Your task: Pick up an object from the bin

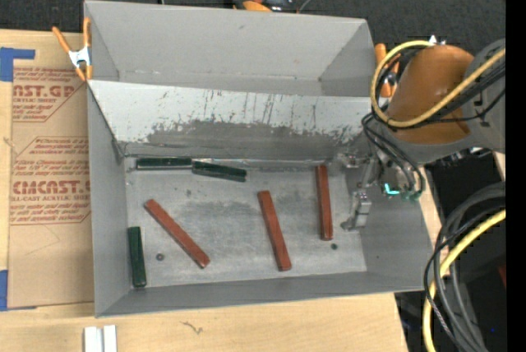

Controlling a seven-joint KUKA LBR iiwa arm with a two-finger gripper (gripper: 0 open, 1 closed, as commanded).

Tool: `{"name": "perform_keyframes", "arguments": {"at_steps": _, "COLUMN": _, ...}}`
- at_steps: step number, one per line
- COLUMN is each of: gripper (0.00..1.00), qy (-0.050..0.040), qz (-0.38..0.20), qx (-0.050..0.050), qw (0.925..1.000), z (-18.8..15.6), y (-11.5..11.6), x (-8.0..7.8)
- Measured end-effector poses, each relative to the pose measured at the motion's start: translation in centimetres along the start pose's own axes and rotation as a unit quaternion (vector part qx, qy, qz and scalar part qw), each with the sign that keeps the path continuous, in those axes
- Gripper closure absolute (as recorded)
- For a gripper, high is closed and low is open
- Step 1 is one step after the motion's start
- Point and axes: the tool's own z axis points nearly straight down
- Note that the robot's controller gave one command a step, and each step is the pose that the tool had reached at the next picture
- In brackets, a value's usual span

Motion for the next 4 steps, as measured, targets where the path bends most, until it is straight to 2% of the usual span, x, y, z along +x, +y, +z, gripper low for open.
{"name": "perform_keyframes", "arguments": {"at_steps": 1, "gripper": 0.0, "qy": -0.0041, "qz": -0.088, "qx": 0.0, "qw": 0.9961, "z": 0.5, "y": 1.5, "x": -1.1}}
{"name": "perform_keyframes", "arguments": {"at_steps": 2, "gripper": 0.0, "qy": -0.0033, "qz": -0.257, "qx": 0.001, "qw": 0.9663, "z": 7.4, "y": -2.7, "x": -0.4}}
{"name": "perform_keyframes", "arguments": {"at_steps": 3, "gripper": 0.0, "qy": -0.0037, "qz": -0.418, "qx": 0.001, "qw": 0.9083, "z": 6.8, "y": -0.6, "x": -0.1}}
{"name": "perform_keyframes", "arguments": {"at_steps": 4, "gripper": 1.0, "qy": -0.004, "qz": -0.418, "qx": 0.0, "qw": 0.9083, "z": 6.8, "y": -0.6, "x": -0.1}}
